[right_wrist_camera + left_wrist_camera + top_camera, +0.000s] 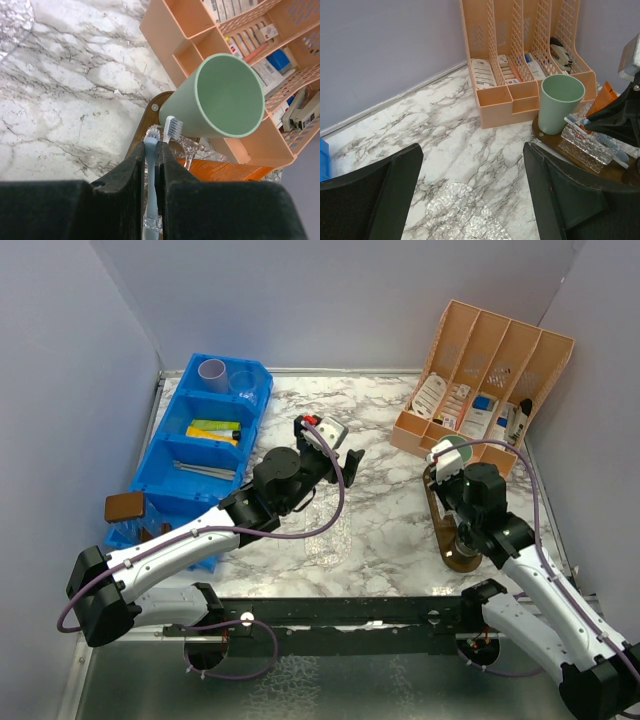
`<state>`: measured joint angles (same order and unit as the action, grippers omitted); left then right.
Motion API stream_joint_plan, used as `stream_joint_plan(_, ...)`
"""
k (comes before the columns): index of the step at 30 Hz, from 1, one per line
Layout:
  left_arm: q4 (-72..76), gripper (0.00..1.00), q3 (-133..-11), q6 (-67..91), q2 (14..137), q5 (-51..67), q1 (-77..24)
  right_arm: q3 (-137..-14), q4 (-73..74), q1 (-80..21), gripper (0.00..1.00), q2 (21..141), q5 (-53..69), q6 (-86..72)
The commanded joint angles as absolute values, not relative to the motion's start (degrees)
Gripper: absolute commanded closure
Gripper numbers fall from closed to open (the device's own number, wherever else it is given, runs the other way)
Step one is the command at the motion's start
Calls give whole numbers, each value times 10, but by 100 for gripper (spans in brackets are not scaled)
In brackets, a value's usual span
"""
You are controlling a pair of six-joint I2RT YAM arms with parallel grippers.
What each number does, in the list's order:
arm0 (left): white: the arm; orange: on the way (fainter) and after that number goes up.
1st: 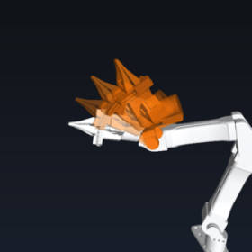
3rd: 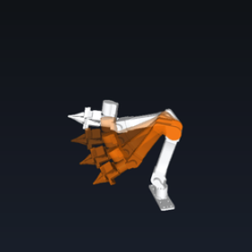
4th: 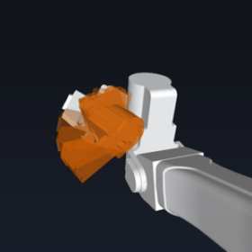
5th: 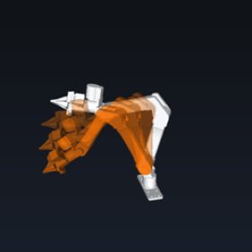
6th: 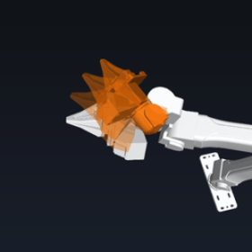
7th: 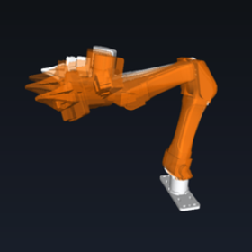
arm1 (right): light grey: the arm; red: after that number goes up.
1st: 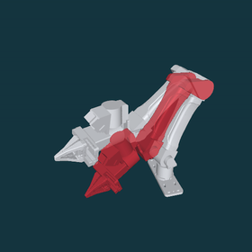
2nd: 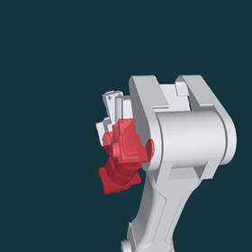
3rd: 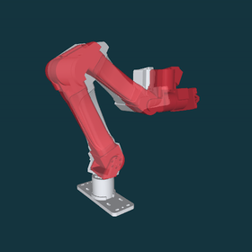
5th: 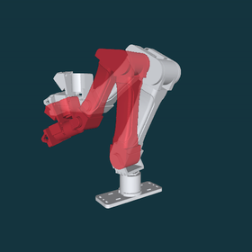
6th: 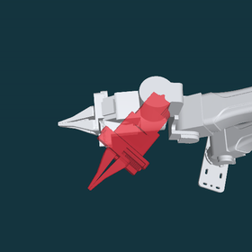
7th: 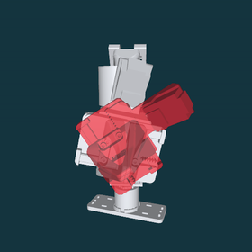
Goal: Prepare toiletry sets of a toothbrush and toothpaste on the tray
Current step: Place the toothbrush in the toothpaste holder.
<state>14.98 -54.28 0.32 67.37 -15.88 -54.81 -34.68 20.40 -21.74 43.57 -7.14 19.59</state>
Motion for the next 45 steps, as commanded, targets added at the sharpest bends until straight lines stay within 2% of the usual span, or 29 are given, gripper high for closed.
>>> stream_joint_plan(1,169,15,-536,9,666,-151,-546,-371,172,-216,99,415,-86,179)
stream_joint_plan(18,168,15,-537,10,665,-149,-545,-374,98,-216,99,388,-75,154)
stream_joint_plan(45,168,15,-536,13,660,-147,-544,-215,-50,-216,99,268,-27,269)
